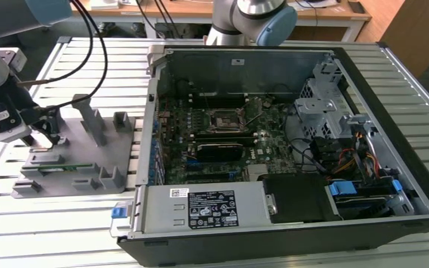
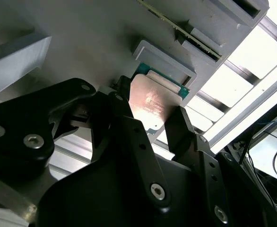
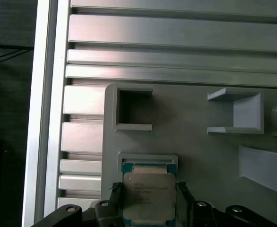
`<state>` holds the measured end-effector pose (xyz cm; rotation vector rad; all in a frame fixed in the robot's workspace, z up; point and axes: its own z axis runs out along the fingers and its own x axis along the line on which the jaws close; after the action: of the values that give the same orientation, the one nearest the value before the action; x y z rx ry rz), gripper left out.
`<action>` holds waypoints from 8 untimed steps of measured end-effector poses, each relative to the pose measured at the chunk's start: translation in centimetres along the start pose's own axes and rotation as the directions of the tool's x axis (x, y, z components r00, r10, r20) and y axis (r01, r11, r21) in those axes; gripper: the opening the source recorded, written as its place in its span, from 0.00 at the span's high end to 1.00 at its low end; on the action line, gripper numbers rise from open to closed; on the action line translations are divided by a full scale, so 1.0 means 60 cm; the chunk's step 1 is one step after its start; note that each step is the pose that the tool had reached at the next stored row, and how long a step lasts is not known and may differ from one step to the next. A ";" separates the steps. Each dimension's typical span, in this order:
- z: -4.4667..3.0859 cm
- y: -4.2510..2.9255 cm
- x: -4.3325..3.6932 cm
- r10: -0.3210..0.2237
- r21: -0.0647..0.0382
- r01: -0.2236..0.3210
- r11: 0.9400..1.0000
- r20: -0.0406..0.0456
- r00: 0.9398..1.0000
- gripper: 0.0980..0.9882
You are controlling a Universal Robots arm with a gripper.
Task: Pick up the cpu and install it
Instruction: 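Pick up the cpu and move it towards the insertion slot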
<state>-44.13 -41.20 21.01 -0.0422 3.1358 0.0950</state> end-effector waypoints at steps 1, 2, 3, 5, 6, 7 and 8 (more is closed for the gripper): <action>-0.002 0.000 0.000 0.000 0.000 0.000 1.000 0.000 1.000 0.51; -0.003 0.000 0.000 0.000 0.000 0.000 1.000 0.000 1.000 0.51; -0.005 0.000 0.000 0.000 0.000 0.000 1.000 0.000 1.000 0.51; -0.008 0.001 0.000 0.000 0.000 0.000 1.000 0.000 1.000 0.51; -0.010 0.001 0.000 0.000 0.000 0.000 1.000 0.000 1.000 0.51; -0.011 0.001 0.000 0.000 0.000 0.000 1.000 0.000 1.000 0.51; -0.013 0.001 0.000 0.002 0.001 -0.002 1.000 0.000 1.000 0.51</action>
<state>-44.13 -41.20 21.78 -0.0398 3.1356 0.0934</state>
